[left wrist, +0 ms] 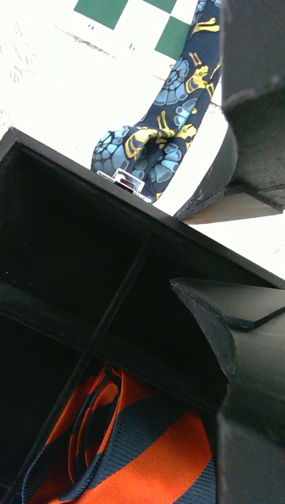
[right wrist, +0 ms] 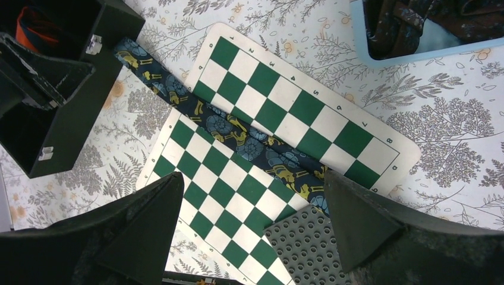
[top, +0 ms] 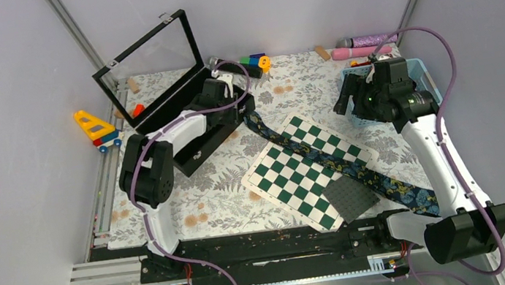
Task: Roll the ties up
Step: Move the tie to the center of the board.
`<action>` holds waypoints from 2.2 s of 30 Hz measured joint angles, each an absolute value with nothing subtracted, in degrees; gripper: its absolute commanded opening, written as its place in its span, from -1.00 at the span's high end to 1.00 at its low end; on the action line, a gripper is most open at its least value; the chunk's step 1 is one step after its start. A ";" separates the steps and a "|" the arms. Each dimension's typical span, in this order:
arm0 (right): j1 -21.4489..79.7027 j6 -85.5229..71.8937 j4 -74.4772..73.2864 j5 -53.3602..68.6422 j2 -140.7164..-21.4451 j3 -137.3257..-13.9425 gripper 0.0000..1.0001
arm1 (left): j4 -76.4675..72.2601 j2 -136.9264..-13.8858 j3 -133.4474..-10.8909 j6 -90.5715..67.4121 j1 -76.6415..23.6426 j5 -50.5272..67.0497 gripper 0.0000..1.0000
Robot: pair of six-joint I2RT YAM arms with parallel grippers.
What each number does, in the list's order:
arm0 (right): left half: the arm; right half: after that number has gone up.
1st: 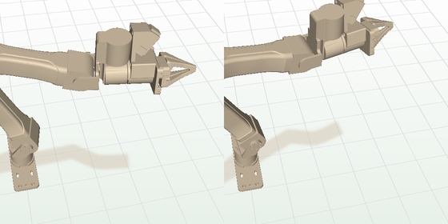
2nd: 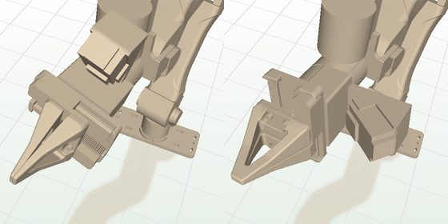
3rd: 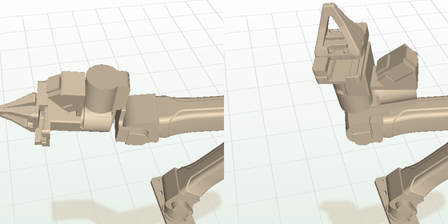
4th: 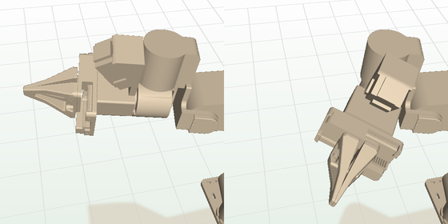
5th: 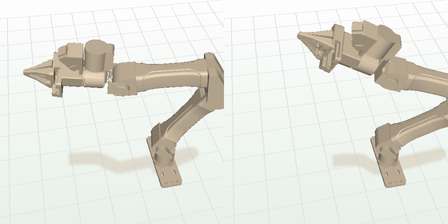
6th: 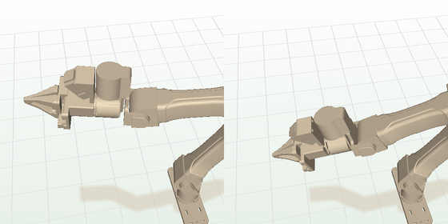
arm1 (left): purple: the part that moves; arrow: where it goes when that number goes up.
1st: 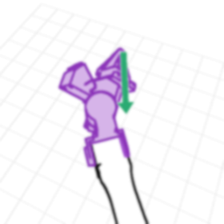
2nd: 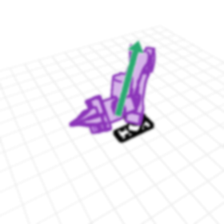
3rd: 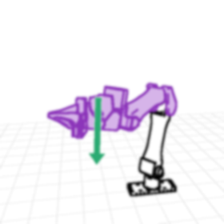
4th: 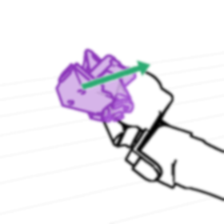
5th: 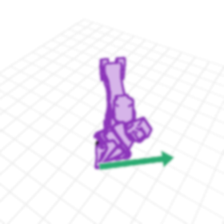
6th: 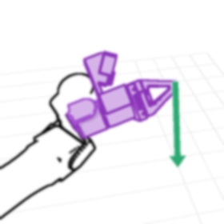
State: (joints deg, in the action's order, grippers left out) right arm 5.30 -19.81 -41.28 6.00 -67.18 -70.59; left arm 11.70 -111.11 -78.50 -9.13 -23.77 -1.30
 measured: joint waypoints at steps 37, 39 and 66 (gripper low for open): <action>20.21 -26.55 -27.92 5.69 -81.80 -68.88 -0.60 | 4.69 -88.55 -67.13 -23.33 -17.65 -3.29 0.00; 23.79 -28.05 -26.24 5.65 -86.39 -69.76 -0.45 | 3.33 -86.30 -63.05 -25.61 -17.69 -3.20 0.02; 28.16 -51.20 6.81 11.73 -120.70 -83.22 0.70 | -1.21 -75.33 -48.16 -34.13 -17.69 -3.73 0.09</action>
State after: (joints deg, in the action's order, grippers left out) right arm 28.16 -51.20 6.81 11.73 -120.70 -83.22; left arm -1.21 -75.33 -48.16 -34.13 -17.69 -3.73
